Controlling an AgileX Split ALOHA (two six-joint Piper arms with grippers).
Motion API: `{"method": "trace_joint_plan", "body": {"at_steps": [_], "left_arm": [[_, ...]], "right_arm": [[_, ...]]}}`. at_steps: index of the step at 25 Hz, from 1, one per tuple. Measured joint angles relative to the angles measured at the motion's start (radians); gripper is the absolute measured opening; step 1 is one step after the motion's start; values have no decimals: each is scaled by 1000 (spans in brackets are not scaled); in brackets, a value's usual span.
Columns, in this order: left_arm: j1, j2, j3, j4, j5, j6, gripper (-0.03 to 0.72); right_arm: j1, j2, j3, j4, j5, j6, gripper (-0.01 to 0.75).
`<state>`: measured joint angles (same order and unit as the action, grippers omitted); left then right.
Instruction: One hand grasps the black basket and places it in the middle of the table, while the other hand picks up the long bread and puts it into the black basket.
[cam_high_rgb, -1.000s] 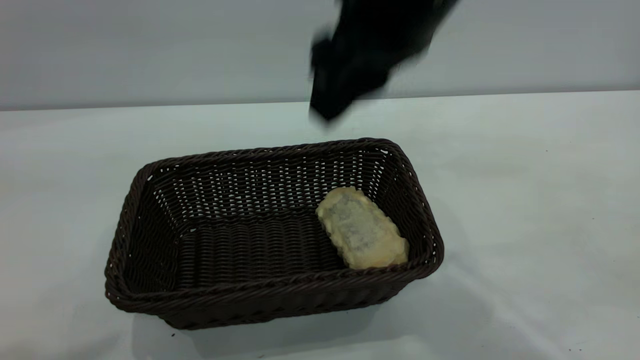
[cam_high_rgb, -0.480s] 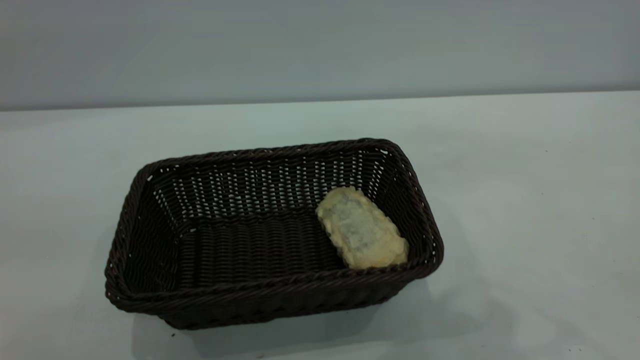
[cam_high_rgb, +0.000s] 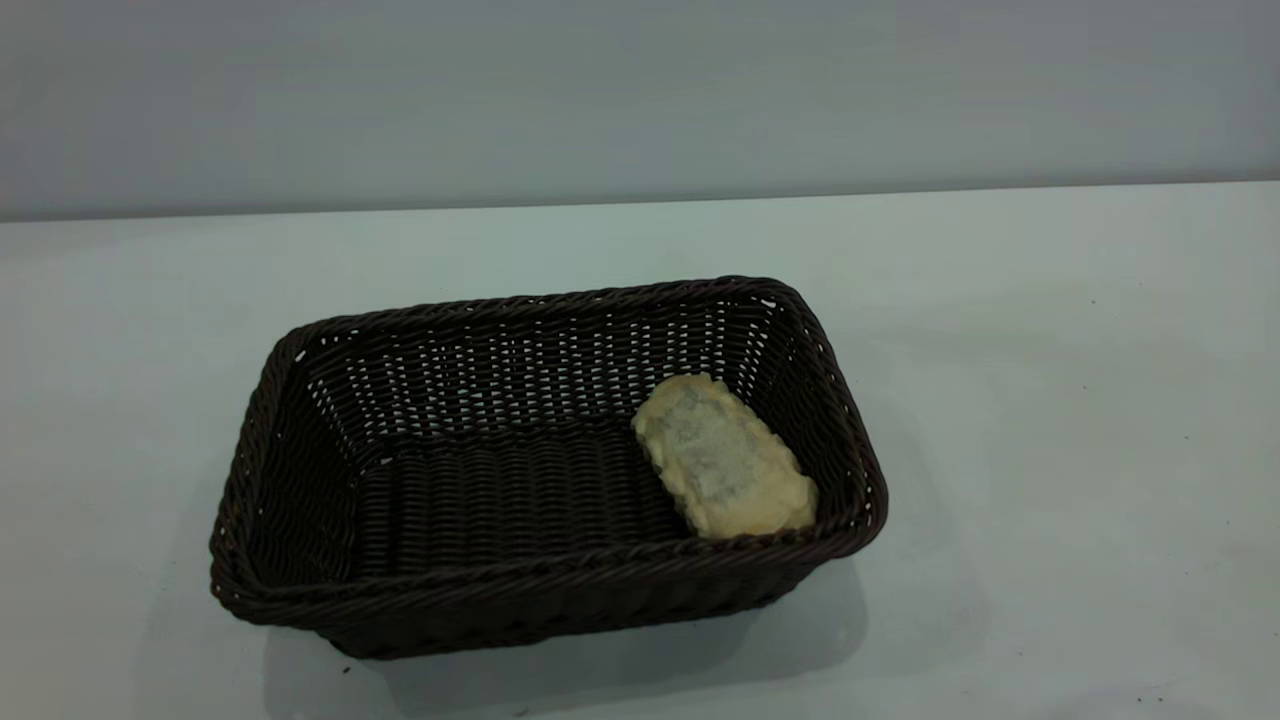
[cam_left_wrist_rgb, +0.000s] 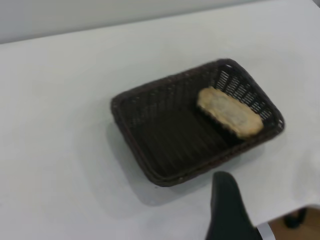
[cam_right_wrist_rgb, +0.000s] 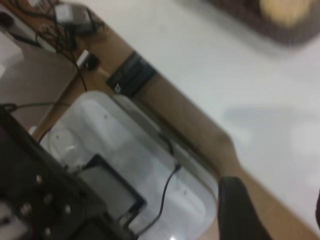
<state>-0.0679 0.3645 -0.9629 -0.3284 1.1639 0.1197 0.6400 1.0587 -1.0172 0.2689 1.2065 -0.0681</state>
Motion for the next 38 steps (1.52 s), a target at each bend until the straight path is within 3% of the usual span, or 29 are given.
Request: {"method": "trace_joint_plan", "body": {"at_steps": [8,20,26,32,38], "left_arm": [[0,-141,105,56,0,-49,478],[0,-187,425,172,0,60,477],[0,-299,460,206,-10,25,476],[0,-350,471,212,-22,-17,476],[0,-351,474,243,-23,-58,476]], "right_arm": [[0,-345,248,-156,31,138,338],[0,-770,418,-338,31,150,338],[0,-952,487,-373,31,149,338],[0,-971,489,-379,32,151,338],[0,-971,495,-378,-56,157,335]]}}
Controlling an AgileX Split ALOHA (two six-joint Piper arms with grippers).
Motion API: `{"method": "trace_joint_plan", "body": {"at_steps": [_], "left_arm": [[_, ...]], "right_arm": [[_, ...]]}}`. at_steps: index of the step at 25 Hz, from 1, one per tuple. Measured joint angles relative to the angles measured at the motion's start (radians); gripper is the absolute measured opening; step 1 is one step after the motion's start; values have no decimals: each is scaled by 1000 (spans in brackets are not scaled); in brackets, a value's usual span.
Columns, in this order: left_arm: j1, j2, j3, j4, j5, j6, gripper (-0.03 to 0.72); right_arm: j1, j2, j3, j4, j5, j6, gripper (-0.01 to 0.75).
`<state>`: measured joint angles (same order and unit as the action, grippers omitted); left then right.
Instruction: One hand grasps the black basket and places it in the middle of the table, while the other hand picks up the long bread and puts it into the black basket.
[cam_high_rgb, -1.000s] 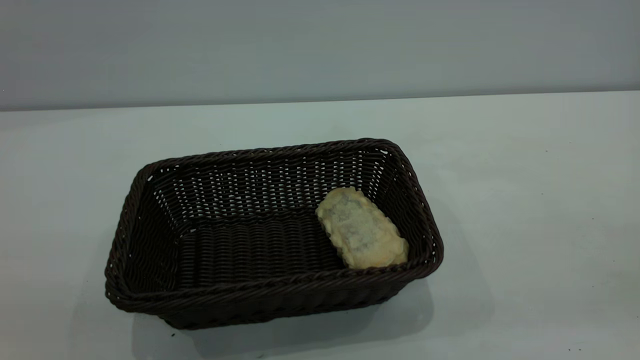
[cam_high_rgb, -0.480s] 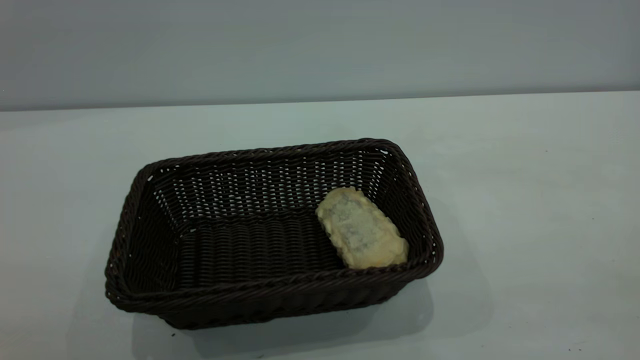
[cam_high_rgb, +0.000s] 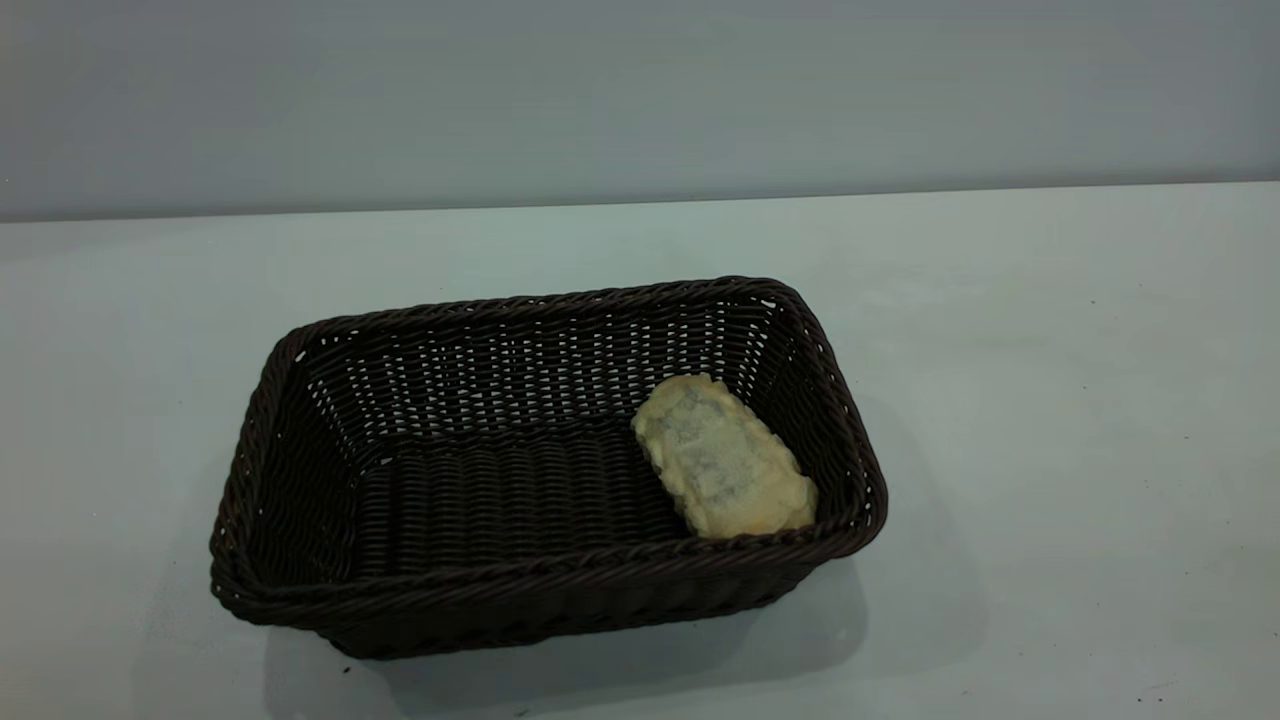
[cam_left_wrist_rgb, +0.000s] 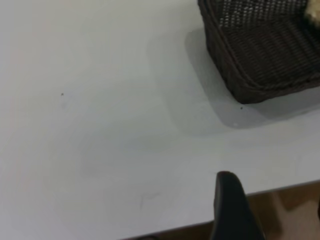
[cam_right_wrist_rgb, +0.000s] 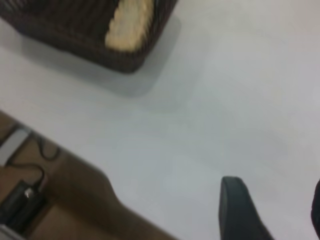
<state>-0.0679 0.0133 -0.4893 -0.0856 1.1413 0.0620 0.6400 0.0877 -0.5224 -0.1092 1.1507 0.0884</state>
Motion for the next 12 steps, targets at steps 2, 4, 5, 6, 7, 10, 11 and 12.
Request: {"method": "trace_joint_plan", "body": {"at_steps": [2,4,5,6,7,10,11,12], "left_arm": [[0,0,0,4,0,-7,476],[0,0,0,4,0,-11,476],[0,0,0,4,0,-11,476],[0,0,0,4,0,-12,476],[0,0,0,4,0,-12,476],[0,0,0,4,0,-12,476],[0,0,0,4,0,-12,476],[0,0,0,4,0,-12,476]], "right_arm": [[0,0,14,23,-22,-1,334],[0,0,26,61,-20,-36,334],[0,0,29,85,-21,-69,334],[0,0,29,109,-21,-105,334],[0,0,31,140,-21,-137,334],[0,0,40,241,-21,-276,334],[0,0,41,275,-18,-320,334],[0,0,41,295,-17,-346,333]]}}
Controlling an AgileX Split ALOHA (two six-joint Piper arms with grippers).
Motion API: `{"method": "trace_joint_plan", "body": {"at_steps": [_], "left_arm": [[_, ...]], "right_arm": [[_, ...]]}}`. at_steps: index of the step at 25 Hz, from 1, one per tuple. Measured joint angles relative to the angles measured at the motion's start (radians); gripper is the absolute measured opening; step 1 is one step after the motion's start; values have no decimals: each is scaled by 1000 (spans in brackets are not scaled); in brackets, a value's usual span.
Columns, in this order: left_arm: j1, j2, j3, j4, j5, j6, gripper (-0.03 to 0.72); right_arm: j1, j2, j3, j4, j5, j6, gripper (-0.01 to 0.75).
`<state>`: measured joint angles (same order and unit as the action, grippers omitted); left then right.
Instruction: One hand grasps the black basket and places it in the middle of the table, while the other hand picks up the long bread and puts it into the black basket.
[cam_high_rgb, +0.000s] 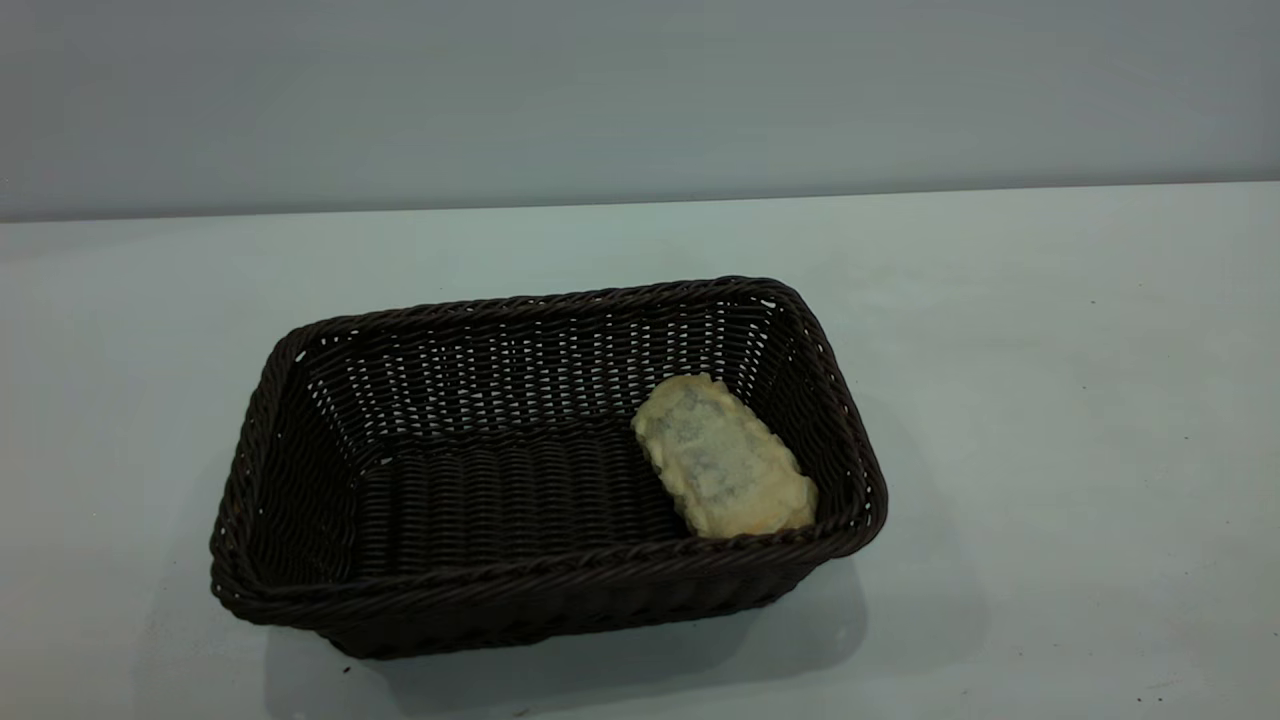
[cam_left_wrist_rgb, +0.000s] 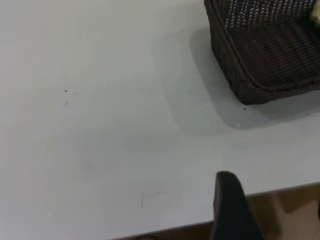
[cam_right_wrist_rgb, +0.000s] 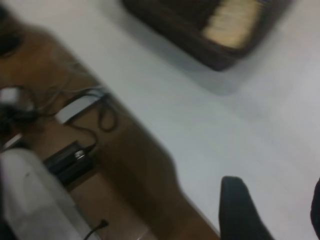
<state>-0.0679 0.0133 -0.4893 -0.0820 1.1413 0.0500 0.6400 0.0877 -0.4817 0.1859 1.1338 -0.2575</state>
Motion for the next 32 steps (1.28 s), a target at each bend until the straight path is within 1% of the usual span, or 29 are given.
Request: {"method": "trace_joint_plan", "body": {"at_steps": [3,8,12,22,32], "left_arm": [[0,0,0,0,0,0,476],[0,0,0,0,0,-1,476],[0,0,0,0,0,-3,476],[0,0,1,0,-2,-4,476],[0,0,1,0,-2,-4,476]], "right_arm": [[0,0,0,9,0,-14,323],[0,0,0,-73,-5,109,301],[0,0,1,-111,-6,156,301],[0,0,1,-138,-8,171,301],[0,0,1,-138,-8,172,256]]}}
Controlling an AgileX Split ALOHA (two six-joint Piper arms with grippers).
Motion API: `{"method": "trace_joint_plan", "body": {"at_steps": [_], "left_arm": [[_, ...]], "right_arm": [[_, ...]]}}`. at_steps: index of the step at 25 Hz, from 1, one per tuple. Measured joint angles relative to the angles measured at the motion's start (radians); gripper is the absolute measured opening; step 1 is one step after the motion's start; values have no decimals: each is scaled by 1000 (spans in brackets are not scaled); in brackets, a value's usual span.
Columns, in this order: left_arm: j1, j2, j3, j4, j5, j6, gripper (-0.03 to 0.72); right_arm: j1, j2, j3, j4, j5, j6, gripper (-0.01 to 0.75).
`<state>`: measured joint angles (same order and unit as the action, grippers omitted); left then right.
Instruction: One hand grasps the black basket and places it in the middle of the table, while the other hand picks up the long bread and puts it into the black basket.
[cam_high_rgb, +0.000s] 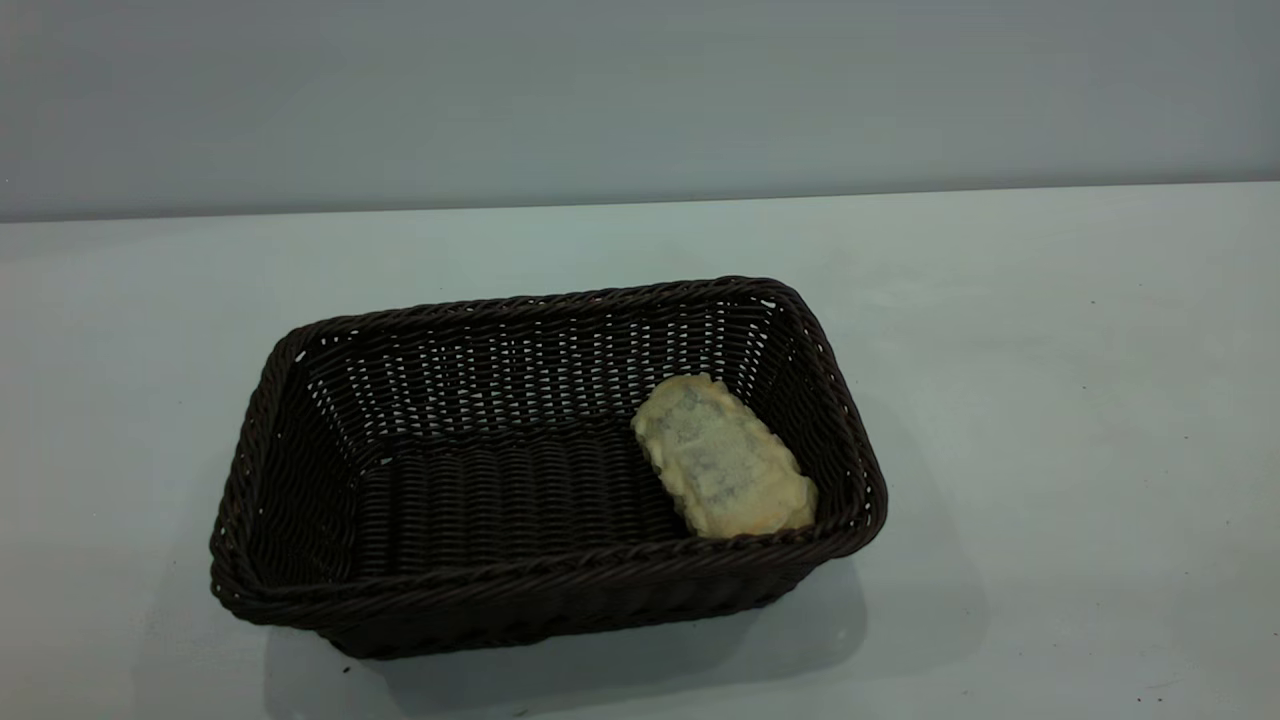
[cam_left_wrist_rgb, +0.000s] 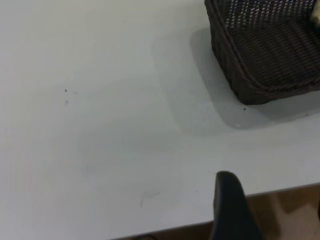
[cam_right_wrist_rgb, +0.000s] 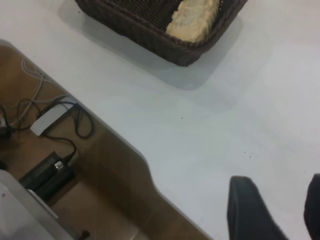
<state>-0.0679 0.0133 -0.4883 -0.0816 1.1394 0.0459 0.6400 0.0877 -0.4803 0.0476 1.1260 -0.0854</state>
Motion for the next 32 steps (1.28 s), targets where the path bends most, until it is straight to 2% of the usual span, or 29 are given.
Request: {"method": "trace_joint_plan", "body": {"at_steps": [2,4,6,11,14,15,18,28,32], "left_arm": [[0,0,0,0,0,0,476],[0,-7,0,0,0,0,476],[5,-21,0,0,-1,0,476],[53,-33,0,0,-2,0,476],[100,-33,0,0,-2,1,476],[112,-33,0,0,-2,1,476],[141,-33,0,0,-2,1,476],[145,-33,0,0,-2,1,476],[124,-33,0,0,-2,1,476]], "right_arm": [[-1,0,0,0,0,0,242],[-33,0,0,1,-1,0,238],[-136,0,0,8,-1,0,237],[-499,0,0,16,-3,1,237],[-638,0,0,18,-3,1,237],[-663,0,0,19,-3,1,237],[-700,0,0,20,-3,1,237],[-701,0,0,22,-3,1,237],[-701,0,0,22,-3,1,237]]}}
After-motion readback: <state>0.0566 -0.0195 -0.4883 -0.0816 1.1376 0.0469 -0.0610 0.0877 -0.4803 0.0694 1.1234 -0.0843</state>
